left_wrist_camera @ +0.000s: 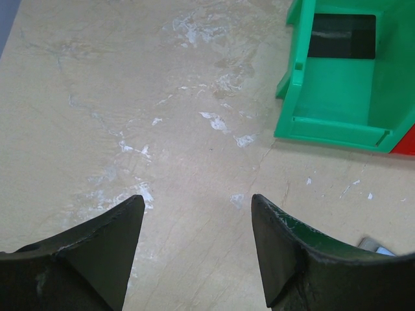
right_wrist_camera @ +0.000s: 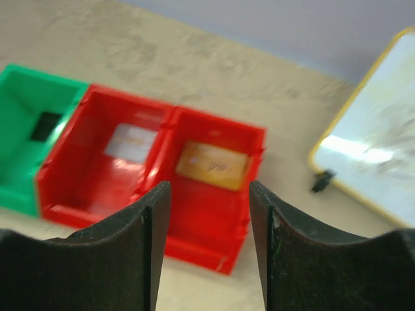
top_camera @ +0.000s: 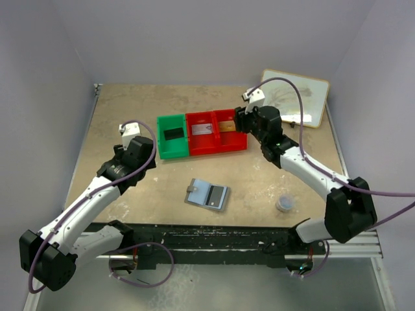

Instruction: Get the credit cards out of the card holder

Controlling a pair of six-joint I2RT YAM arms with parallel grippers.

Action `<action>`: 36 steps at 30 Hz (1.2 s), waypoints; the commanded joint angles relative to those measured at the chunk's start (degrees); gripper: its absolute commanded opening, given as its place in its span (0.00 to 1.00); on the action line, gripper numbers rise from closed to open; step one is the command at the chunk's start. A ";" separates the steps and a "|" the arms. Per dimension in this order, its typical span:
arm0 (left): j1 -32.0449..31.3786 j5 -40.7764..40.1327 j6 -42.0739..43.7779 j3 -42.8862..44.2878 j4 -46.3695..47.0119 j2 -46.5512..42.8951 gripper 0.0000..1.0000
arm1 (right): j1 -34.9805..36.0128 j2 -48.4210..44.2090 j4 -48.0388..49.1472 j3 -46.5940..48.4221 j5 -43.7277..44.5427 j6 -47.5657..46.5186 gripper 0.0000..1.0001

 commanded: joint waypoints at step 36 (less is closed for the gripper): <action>-26.21 28.72 -38.80 -28.06 40.80 -3.49 0.71 | 13.63 5.57 -12.20 -18.10 -23.29 28.11 0.60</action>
